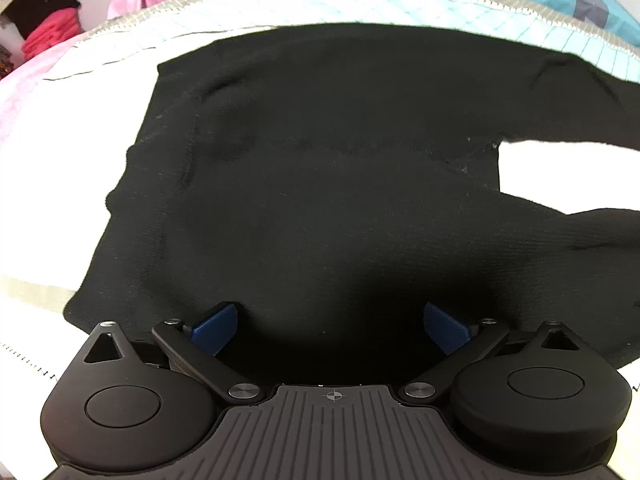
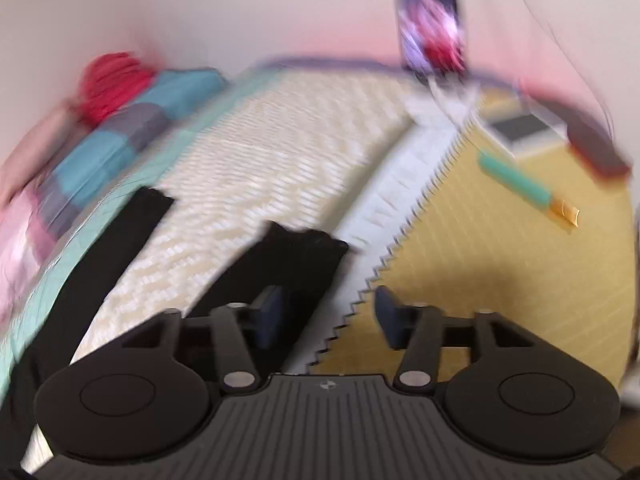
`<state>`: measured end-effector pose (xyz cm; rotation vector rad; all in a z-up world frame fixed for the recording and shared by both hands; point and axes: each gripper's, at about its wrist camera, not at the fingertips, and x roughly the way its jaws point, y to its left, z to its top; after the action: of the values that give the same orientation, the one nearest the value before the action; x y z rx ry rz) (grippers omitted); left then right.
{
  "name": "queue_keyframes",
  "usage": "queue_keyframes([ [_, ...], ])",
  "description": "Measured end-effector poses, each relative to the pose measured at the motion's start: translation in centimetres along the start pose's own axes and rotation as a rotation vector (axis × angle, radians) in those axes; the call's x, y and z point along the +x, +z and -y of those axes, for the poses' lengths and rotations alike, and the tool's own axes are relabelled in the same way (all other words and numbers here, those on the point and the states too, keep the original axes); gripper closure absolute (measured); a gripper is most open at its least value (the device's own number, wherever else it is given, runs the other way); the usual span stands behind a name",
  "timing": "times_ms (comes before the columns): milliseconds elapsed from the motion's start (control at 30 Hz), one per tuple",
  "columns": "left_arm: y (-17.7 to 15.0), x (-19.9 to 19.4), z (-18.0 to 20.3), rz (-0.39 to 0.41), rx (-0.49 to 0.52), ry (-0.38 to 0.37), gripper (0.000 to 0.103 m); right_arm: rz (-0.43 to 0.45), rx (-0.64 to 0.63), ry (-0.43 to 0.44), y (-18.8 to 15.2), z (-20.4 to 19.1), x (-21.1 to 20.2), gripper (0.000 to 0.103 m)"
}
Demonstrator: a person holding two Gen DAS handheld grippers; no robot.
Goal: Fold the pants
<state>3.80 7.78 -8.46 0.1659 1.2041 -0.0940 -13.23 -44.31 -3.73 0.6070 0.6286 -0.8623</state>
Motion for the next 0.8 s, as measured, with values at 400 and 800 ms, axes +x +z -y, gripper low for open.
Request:
queue_keyframes([
  [400,-1.5,-0.6,-2.7,0.048,-0.027,0.020,0.000,-0.163,-1.148,0.702,-19.2,-22.7,-9.3,0.038],
  [800,-4.1,-1.3,-4.9,0.044,0.018,0.001,0.000,-0.549,-1.133,0.688,-18.1,-23.4,-8.5,0.095],
])
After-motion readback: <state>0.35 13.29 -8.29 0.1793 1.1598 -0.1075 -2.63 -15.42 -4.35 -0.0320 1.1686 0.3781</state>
